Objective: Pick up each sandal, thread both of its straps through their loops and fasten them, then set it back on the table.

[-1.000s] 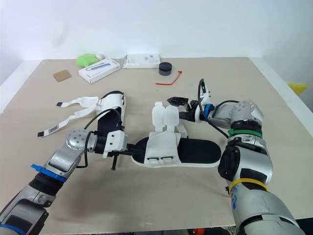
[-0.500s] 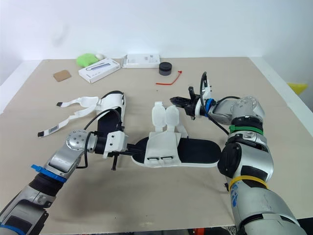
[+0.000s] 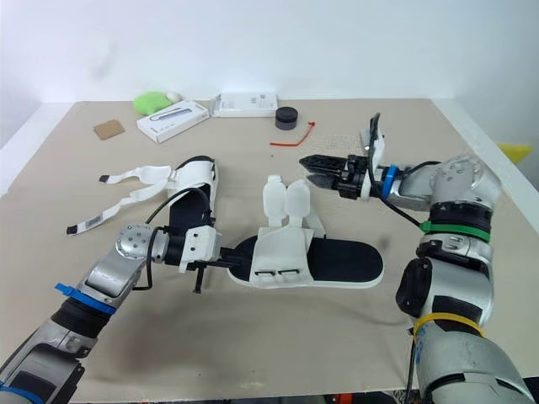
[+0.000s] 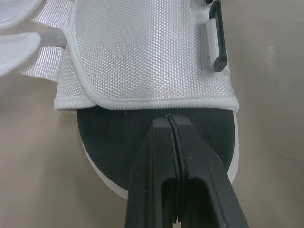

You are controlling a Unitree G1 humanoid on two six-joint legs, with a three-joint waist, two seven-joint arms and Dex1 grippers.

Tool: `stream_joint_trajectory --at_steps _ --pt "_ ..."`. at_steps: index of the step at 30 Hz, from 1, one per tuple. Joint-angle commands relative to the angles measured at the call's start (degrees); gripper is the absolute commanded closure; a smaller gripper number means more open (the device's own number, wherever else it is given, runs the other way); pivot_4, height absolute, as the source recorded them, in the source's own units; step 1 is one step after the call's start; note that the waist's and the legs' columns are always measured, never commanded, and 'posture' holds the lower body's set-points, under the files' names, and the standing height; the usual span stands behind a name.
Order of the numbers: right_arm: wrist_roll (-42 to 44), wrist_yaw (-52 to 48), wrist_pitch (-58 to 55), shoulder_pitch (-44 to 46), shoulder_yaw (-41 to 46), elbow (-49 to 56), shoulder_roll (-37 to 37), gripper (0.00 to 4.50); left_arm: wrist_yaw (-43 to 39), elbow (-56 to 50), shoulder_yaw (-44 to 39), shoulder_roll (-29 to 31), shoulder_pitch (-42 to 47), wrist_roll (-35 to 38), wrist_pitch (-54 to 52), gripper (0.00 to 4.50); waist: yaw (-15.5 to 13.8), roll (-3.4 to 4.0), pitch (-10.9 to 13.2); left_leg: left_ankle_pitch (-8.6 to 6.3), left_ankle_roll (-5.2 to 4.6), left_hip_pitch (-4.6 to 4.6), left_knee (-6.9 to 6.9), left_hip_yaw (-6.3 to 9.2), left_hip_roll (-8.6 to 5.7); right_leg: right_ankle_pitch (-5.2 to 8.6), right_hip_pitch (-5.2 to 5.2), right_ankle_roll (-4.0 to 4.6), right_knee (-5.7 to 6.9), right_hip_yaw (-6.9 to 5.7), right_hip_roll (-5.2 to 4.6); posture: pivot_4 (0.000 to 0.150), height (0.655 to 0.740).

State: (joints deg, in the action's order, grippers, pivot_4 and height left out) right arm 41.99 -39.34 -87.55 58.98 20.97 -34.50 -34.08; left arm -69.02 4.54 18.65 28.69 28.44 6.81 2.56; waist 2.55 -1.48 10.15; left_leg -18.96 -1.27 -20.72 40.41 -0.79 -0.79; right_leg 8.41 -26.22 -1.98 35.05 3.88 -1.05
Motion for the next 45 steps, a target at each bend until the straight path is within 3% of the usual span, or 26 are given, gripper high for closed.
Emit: stream_joint_trajectory --at_steps 1,13,32,45 --pt "1.33 -0.65 -2.05 -2.51 0.32 4.35 -1.22 0.04 -0.23 -0.39 0.72 0.45 -0.41 -0.81 0.4 4.5 -0.01 0.01 0.0 0.0 0.0 0.0 0.0 -0.01 0.0 0.0 0.0 0.0 0.0 0.01 0.0 0.15 0.74" --pt "0.66 2.56 0.06 -3.52 3.25 2.82 4.25 0.04 -0.57 -0.22 0.77 0.55 -0.22 -0.91 0.56 4.5 0.03 0.02 -0.02 0.03 -0.04 0.05 0.01 -0.1 -0.02 -0.05 -0.01 -0.02 -0.01 0.07 0.0 0.15 0.74" --pt "-0.57 13.09 14.87 4.4 12.35 -17.6 9.28 0.04 0.09 -2.01 1.28 1.57 -1.71 -1.42 1.16 4.5 0.14 0.03 -0.03 0.03 -0.04 0.05 0.0 -0.16 0.02 -0.11 -0.02 0.03 0.01 0.07 0.01 0.15 0.74" --pt "1.03 9.47 3.24 1.26 7.73 -8.84 10.35 0.04 0.63 -2.15 1.74 1.85 -2.0 -1.41 1.44 4.5 0.12 0.04 -0.04 0.02 -0.05 0.03 0.0 -0.17 0.02 -0.11 -0.02 0.02 0.02 0.05 -0.01 0.15 0.74"
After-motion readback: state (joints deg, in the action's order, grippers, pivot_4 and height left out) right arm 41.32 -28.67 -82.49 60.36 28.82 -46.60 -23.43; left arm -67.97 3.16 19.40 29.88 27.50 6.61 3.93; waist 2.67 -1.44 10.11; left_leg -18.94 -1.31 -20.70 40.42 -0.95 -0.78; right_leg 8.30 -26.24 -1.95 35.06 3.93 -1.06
